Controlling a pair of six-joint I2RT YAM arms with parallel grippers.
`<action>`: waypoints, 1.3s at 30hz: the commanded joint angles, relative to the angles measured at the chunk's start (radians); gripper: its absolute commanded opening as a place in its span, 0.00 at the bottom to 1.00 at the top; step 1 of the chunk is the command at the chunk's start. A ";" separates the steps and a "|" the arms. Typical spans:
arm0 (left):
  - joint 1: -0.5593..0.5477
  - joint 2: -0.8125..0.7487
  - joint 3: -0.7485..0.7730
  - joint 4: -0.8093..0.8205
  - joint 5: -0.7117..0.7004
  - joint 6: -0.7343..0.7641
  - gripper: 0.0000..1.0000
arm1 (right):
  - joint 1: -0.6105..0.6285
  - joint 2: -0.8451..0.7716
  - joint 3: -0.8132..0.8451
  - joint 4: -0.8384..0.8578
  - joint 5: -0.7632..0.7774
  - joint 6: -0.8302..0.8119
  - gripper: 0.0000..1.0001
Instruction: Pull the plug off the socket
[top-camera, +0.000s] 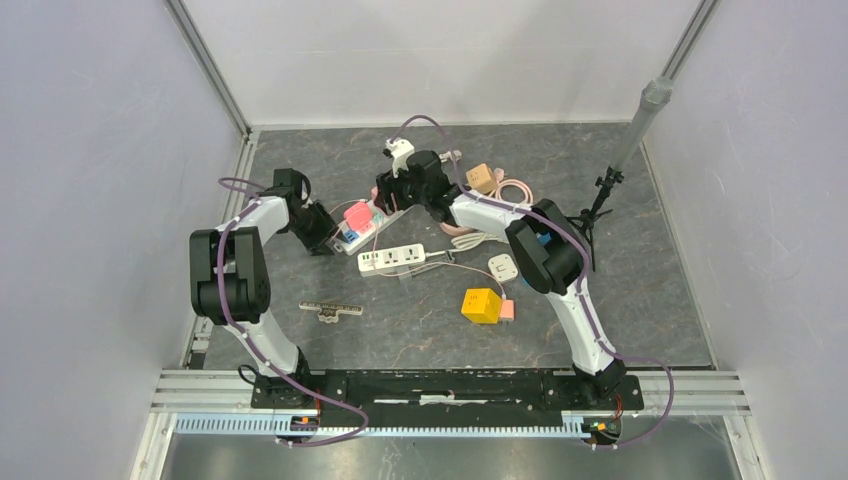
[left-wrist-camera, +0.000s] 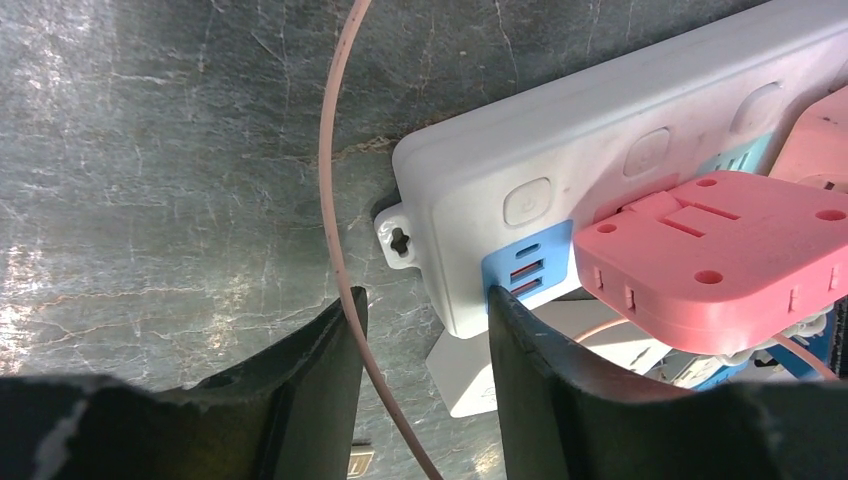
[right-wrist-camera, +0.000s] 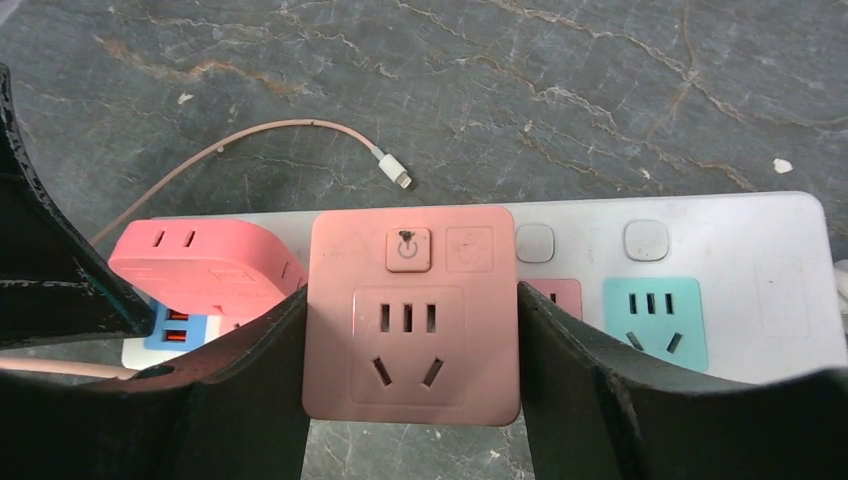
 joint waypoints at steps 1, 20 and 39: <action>-0.018 0.042 -0.033 -0.014 -0.144 -0.013 0.54 | 0.068 -0.100 0.029 0.012 0.026 -0.084 0.00; -0.022 0.037 -0.033 -0.021 -0.151 -0.011 0.52 | 0.101 -0.118 0.068 -0.033 0.042 -0.185 0.00; -0.021 0.026 -0.004 -0.025 -0.131 -0.004 0.51 | -0.025 -0.227 -0.099 0.117 -0.047 0.033 0.00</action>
